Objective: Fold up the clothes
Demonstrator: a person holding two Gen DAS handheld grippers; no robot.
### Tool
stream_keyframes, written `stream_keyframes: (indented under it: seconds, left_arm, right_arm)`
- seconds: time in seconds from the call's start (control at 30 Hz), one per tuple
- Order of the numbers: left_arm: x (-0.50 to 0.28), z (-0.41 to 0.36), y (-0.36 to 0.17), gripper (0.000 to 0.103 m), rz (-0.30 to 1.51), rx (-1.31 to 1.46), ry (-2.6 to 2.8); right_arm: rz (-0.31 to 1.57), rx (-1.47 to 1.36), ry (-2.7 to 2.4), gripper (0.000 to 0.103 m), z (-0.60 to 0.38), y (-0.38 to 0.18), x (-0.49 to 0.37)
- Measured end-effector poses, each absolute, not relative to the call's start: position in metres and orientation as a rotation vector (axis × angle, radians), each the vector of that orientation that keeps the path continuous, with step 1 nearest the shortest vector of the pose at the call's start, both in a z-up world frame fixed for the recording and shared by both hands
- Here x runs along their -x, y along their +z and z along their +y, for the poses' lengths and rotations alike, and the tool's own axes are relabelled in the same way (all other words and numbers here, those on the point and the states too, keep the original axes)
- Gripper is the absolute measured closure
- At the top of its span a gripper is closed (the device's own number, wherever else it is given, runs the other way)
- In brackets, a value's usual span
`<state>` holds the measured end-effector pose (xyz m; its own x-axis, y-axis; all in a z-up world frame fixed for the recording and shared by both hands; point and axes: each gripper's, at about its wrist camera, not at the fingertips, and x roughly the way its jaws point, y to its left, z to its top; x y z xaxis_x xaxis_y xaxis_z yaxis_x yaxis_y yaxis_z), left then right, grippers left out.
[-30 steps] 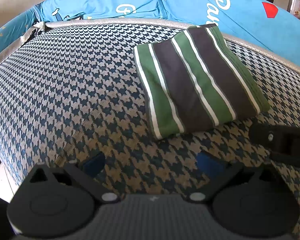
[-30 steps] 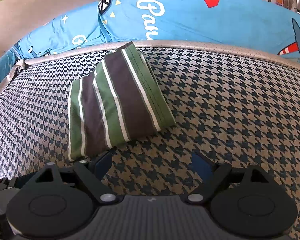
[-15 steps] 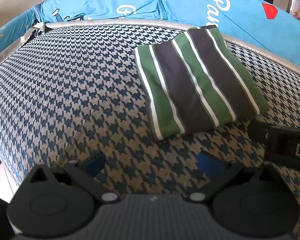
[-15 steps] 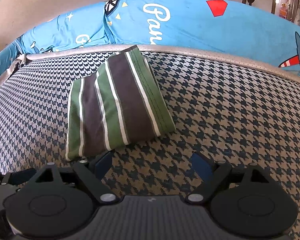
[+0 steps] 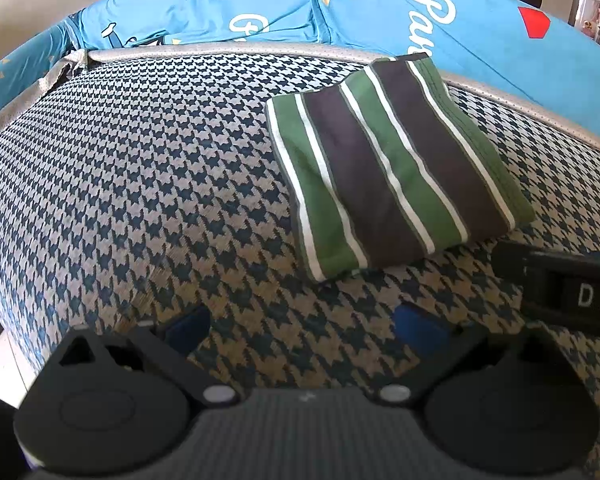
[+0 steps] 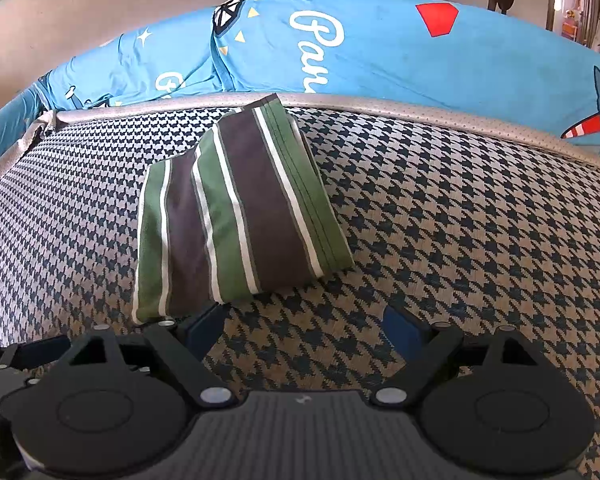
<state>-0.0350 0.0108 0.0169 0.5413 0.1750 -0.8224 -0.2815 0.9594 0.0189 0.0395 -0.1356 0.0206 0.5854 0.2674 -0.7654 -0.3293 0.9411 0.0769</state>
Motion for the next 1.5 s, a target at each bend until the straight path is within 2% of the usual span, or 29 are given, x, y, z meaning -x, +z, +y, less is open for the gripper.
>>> stream_keyframes:
  seconds: [1.5]
  left_arm:
    - [0.037, 0.005, 0.02, 0.0, 0.946, 0.097, 0.233]
  right_arm:
    - [0.882, 0.113, 0.301, 0.016, -0.148, 0.025, -0.044]
